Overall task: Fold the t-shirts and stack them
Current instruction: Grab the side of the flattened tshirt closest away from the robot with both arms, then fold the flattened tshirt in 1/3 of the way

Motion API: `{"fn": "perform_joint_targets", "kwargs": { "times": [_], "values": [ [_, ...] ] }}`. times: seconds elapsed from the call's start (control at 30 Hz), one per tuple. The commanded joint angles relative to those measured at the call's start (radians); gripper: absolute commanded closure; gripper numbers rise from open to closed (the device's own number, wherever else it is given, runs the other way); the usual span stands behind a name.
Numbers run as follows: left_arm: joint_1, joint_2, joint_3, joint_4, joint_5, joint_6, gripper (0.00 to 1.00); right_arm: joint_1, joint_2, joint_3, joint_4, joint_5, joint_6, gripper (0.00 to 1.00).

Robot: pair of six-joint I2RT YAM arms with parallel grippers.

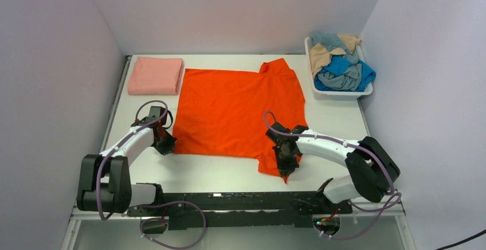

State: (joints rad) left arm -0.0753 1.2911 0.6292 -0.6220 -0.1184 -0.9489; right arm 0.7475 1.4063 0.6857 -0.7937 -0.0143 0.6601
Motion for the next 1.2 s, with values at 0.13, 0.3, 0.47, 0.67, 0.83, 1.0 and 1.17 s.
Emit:
{"fn": "perform_joint_targets", "kwargs": {
  "times": [0.13, 0.3, 0.47, 0.67, 0.83, 1.0, 1.17],
  "values": [
    [0.002, -0.086, 0.043, -0.13, 0.019, 0.022, 1.0, 0.006, -0.018, 0.061, -0.031, 0.03, 0.022, 1.0],
    [0.002, -0.119, 0.106, -0.157, 0.036, 0.039, 1.0, -0.042, -0.029, 0.199, -0.105, 0.077, -0.031, 1.0],
    [0.008, -0.106, 0.184, -0.147, 0.038, 0.064, 1.0, -0.16, -0.028, 0.298, -0.089, 0.068, -0.116, 1.0],
    [0.029, -0.031, 0.258, -0.038, 0.076, 0.071, 1.0, -0.264, 0.046, 0.454, -0.004, 0.07, -0.208, 1.0],
    [0.03, 0.092, 0.368, -0.025, 0.071, 0.091, 1.0, -0.326, 0.119, 0.543, 0.029, 0.055, -0.258, 1.0],
    [0.035, 0.153, 0.406, 0.025, 0.084, 0.08, 1.0, -0.352, 0.189, 0.623, 0.058, 0.066, -0.284, 1.0],
    [0.038, 0.203, 0.443, 0.031, 0.033, 0.079, 1.0, -0.377, 0.267, 0.701, 0.061, 0.069, -0.3, 1.0]
  ]
}}
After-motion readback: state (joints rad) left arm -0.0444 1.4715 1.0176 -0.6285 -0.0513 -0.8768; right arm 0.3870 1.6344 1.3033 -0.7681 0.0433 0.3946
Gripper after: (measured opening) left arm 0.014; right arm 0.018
